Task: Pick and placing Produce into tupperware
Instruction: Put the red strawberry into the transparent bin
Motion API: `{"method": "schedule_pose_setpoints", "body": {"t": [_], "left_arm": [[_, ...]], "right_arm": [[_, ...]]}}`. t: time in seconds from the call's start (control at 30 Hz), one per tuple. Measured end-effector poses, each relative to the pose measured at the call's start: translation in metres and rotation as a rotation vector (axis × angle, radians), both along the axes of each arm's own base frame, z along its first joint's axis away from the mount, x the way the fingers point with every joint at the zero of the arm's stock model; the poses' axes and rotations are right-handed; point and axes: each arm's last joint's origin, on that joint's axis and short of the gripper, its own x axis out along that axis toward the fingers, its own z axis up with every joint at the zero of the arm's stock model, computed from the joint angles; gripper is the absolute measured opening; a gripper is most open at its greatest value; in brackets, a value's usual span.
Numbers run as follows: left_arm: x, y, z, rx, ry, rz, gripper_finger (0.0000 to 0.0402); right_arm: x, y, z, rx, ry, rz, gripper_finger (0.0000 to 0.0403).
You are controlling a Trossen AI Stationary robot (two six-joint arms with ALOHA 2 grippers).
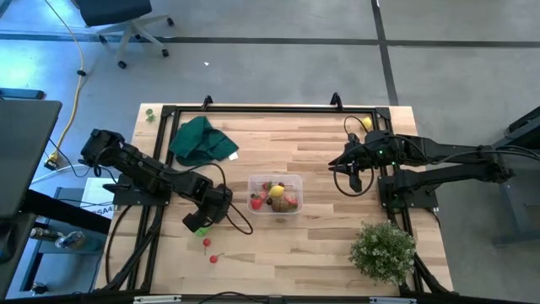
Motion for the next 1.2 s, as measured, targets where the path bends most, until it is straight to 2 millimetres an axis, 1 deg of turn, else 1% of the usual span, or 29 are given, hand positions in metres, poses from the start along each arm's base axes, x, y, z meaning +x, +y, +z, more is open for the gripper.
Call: {"method": "schedule_pose_setpoints", "body": {"t": [0.3,1.2], "left_arm": [[0.001,-0.0001,-0.0014,0.004,-0.003,-0.014,0.0231],[-0.0015,0.002,-0.002,0.046,0.024,0.021,0.0231]], "right_arm": [[-0.0001,0.0,0.0,0.0,0.0,0.0,0.0062],[0.0,0.0,0.0,0.0,0.0,0.0,0.0062]]}}
